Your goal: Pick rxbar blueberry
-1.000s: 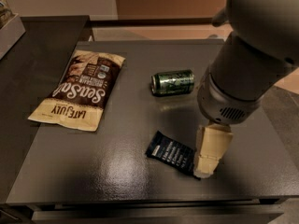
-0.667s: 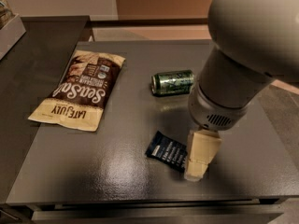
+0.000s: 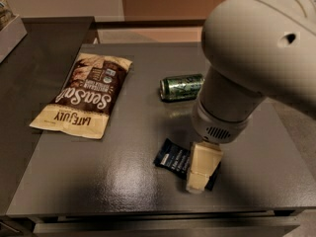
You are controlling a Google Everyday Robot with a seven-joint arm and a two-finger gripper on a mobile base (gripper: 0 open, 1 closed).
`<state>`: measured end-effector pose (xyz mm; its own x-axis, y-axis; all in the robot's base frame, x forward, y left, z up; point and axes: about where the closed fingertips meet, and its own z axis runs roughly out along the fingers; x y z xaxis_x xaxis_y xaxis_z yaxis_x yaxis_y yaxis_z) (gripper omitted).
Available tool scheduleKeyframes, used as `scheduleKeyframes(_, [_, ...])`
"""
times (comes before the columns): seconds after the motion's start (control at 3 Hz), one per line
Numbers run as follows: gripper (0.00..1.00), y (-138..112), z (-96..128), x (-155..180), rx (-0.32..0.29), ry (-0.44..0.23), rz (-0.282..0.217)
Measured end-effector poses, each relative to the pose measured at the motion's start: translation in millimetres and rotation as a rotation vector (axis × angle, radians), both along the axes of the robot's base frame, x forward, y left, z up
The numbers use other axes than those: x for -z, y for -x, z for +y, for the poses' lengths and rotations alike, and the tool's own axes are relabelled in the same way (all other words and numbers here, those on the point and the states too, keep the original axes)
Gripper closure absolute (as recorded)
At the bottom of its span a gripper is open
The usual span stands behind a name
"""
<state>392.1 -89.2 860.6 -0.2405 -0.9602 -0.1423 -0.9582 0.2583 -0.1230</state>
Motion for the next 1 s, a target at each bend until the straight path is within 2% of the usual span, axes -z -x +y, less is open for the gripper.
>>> scheduleKeyframes(1.0, [0.0,-2,-4,24,0.043,0.026,0.058])
